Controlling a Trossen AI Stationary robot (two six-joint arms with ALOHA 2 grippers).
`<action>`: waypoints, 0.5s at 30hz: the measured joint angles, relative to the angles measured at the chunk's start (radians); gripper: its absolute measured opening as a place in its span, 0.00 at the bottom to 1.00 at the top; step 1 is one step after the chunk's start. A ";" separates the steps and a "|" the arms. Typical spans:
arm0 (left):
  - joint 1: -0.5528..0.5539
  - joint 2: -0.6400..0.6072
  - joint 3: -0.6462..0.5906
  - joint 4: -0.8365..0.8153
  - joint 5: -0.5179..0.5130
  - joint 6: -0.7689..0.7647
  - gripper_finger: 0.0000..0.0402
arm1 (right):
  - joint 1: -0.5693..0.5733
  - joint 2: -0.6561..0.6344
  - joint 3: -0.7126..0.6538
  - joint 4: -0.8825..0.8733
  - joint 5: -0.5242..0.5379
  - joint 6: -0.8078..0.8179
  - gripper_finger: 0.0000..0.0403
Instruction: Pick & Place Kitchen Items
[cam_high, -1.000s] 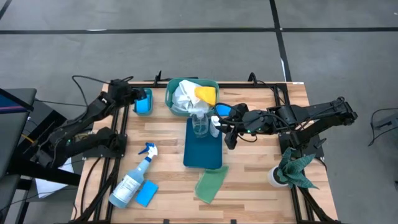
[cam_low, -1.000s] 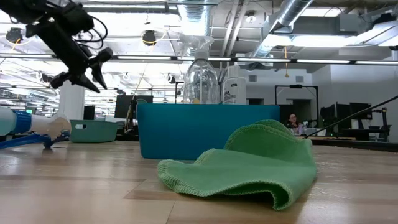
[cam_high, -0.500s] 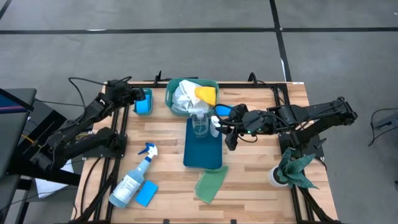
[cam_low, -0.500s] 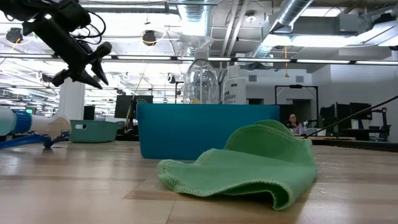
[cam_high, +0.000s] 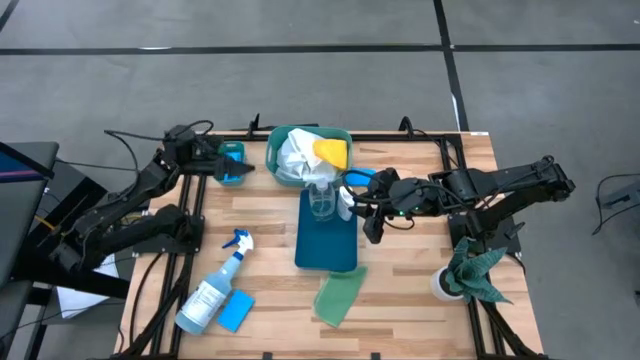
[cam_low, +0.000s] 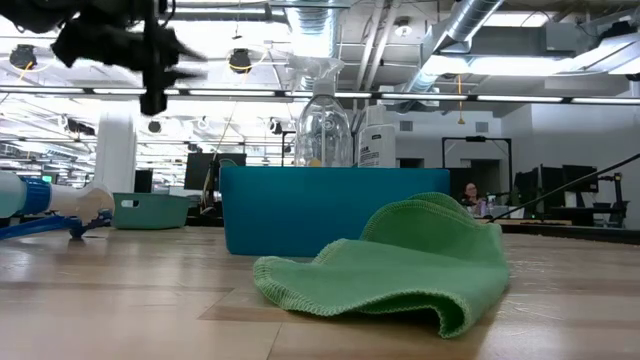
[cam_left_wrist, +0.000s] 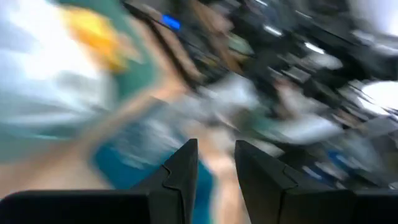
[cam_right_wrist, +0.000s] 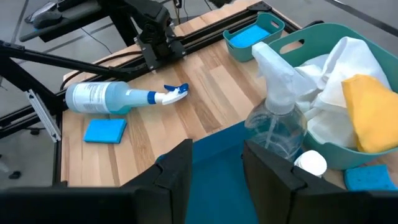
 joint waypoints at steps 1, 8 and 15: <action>-0.026 -0.003 0.000 0.032 0.040 -0.038 0.26 | 0.001 0.000 0.000 0.000 -0.001 -0.004 0.33; -0.282 -0.044 0.000 0.140 0.050 -0.169 0.26 | 0.001 0.000 0.000 0.000 -0.010 -0.010 0.33; -0.542 -0.042 0.000 0.115 -0.170 -0.118 0.26 | 0.013 0.000 0.000 -0.002 -0.029 -0.010 0.33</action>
